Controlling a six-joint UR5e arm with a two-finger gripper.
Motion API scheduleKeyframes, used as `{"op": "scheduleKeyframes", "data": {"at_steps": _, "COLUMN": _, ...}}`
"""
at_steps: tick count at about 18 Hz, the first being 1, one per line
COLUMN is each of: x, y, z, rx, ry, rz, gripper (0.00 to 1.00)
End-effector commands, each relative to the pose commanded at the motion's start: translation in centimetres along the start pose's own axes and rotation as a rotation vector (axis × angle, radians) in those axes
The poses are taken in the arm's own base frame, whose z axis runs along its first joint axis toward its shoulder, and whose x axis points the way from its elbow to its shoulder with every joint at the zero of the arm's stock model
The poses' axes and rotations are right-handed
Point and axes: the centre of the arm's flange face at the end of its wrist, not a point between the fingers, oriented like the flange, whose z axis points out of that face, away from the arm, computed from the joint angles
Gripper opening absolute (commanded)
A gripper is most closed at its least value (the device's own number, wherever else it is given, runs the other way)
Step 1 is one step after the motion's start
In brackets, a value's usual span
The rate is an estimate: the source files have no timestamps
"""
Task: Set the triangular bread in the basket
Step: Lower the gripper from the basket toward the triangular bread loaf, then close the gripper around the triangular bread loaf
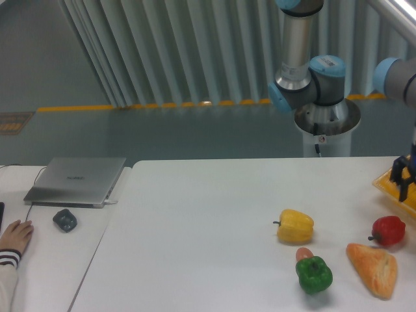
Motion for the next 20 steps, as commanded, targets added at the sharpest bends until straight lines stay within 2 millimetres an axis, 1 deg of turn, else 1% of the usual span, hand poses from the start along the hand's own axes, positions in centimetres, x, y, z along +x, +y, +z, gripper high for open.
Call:
{"op": "scheduleKeyframes", "data": {"at_steps": 1, "x": 0.0, "y": 0.0, "z": 0.2, "rx": -0.012, "ry": -0.004, "rz": -0.003, "gripper": 1.0}}
{"op": "scheduleKeyframes", "data": {"at_steps": 3, "x": 0.8, "y": -1.0, "z": 1.1, "rx": -0.027, "ry": 0.0, "rz": -0.013, "gripper": 1.0}}
{"op": "scheduleKeyframes", "data": {"at_steps": 6, "x": 1.5, "y": -1.9, "z": 2.9, "rx": -0.04, "ry": 0.022, "rz": -0.05, "gripper": 1.0}}
{"op": "scheduleKeyframes", "data": {"at_steps": 9, "x": 3.1, "y": -3.3, "z": 5.3, "rx": -0.058, "ry": 0.058, "rz": -0.031, "gripper": 1.0}}
{"op": "scheduleKeyframes", "data": {"at_steps": 10, "x": 3.9, "y": -3.8, "z": 6.8, "rx": -0.069, "ry": 0.078, "rz": -0.016, "gripper": 1.0}}
{"op": "scheduleKeyframes", "data": {"at_steps": 11, "x": 4.2, "y": -4.0, "z": 7.6, "rx": -0.076, "ry": 0.089, "rz": -0.011, "gripper": 1.0}}
{"op": "scheduleKeyframes", "data": {"at_steps": 12, "x": 5.1, "y": -4.7, "z": 8.4, "rx": -0.093, "ry": 0.091, "rz": 0.011, "gripper": 1.0}}
{"op": "scheduleKeyframes", "data": {"at_steps": 14, "x": 5.4, "y": -5.0, "z": 9.2, "rx": -0.132, "ry": 0.075, "rz": 0.029, "gripper": 1.0}}
{"op": "scheduleKeyframes", "data": {"at_steps": 17, "x": 5.5, "y": -4.7, "z": 10.3, "rx": -0.147, "ry": 0.089, "rz": 0.029, "gripper": 1.0}}
{"op": "scheduleKeyframes", "data": {"at_steps": 20, "x": 5.5, "y": -4.7, "z": 10.4, "rx": -0.149, "ry": 0.091, "rz": 0.028, "gripper": 1.0}}
